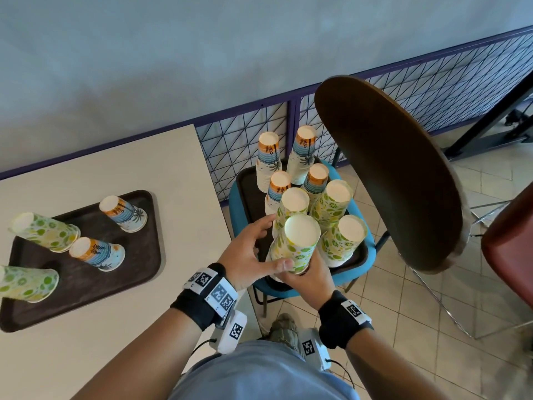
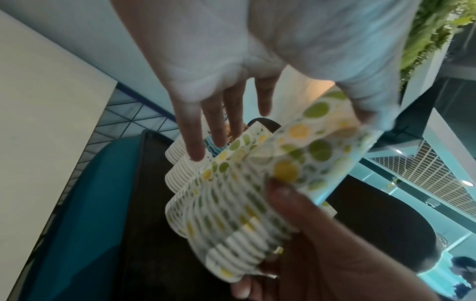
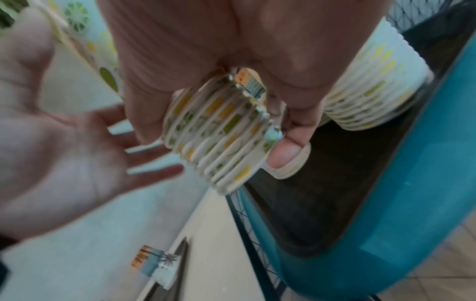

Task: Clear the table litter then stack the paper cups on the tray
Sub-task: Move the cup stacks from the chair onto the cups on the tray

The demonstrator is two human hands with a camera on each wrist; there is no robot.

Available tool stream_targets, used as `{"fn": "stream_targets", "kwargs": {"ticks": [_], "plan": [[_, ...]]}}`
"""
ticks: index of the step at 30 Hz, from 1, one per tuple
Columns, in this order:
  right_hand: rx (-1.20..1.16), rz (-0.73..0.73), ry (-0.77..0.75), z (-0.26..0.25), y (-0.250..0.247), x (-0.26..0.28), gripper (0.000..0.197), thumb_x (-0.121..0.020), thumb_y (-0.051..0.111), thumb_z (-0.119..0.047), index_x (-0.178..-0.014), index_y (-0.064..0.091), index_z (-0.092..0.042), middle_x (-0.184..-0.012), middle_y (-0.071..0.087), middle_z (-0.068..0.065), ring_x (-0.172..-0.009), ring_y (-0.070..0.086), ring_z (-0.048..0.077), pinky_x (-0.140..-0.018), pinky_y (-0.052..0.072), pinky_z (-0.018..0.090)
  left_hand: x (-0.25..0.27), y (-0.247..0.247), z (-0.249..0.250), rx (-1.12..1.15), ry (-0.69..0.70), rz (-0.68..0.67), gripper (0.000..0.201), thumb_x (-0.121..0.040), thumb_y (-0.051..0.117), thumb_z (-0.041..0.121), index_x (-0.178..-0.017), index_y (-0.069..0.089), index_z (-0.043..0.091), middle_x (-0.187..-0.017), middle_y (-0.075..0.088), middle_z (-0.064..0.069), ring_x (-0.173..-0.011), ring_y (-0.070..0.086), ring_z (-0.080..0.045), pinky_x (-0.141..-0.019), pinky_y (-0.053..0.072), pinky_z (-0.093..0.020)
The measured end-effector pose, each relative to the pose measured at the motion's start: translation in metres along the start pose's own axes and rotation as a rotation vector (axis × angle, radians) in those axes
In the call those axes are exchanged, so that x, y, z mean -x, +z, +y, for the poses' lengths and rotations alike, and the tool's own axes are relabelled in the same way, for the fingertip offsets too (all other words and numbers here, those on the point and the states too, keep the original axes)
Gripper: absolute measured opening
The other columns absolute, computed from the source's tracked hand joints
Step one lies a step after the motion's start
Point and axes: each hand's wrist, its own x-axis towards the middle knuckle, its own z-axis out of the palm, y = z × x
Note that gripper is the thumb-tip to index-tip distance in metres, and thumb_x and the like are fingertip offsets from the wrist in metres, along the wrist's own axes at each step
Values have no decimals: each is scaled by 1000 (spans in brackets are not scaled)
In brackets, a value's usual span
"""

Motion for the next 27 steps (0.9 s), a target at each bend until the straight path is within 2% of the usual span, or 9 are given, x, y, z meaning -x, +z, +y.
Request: {"fn": "stream_targets", "kwargs": {"ticks": [2,5,9,13,16,19,22,25,27], "plan": [[-34,-73,-23,-14,-1,3,88,-67,89,-57,-141,48,-32,-130,66,-15,-119,63,4,-99,54,34,1,2,4,71,-19,-69,97,-69,91,55,-151,39,53,-149,55,23,-138,51,0,-113,50,-40],[24,-172,-10,-25,0,2,86,-69,87,-59,-141,46,-38,-131,66,-15,-120,63,5,-100,55,40,1,6,3,229,-29,-145,82,-79,91,14,-143,47,42,-130,70,28,-124,62,7,-105,52,-23],[106,-202,-30,-37,0,3,90,-68,88,-56,-144,42,-38,-131,65,-17,-118,63,2,-98,56,38,-1,5,-8,374,-49,-132,95,-65,99,35,-147,52,25,-138,70,-5,-132,64,-27,-115,46,-59],[66,-217,-55,-42,-10,20,96,-68,91,-48,-147,39,-31,-127,66,-13,-111,67,5,-92,58,32,-1,3,-10,443,-37,-107,86,-66,93,14,-143,54,9,-133,72,-16,-126,68,-36,-108,54,-55],[27,-76,-40,-32,-30,35,72,-79,86,-30,-139,48,-21,-121,70,-6,-98,72,11,-83,61,29,2,2,-12,524,-38,-63,83,-67,89,12,-142,54,4,-129,74,-14,-121,71,-32,-99,59,-47],[129,300,19,-13,-59,43,37,-84,81,-25,-111,56,-19,-100,71,-1,-84,70,6,-66,58,20,9,1,-8,587,-48,-28,80,-67,87,14,-140,55,7,-125,76,-9,-117,73,-27,-94,60,-38],[151,536,119,18,-79,29,58,-76,87,-33,-117,50,-18,-108,58,6,-91,66,22,-68,57,28,12,0,-8,608,-35,-29,82,-68,87,14,-143,53,7,-130,73,-15,-120,71,-31,-97,59,-40],[201,468,196,44,-84,1,100,-64,91,-55,-142,36,-22,-131,47,4,-115,55,20,-94,53,39,13,2,-10,634,-34,-32,81,-67,87,13,-142,55,8,-129,73,-16,-119,71,-31,-96,60,-40],[249,422,249,56,-83,-19,118,-52,81,-80,-144,33,-26,-141,48,2,-129,51,23,-104,50,49,15,4,-9,644,-36,-32,79,-67,87,15,-140,57,10,-129,74,-15,-118,72,-31,-94,60,-39]]}}
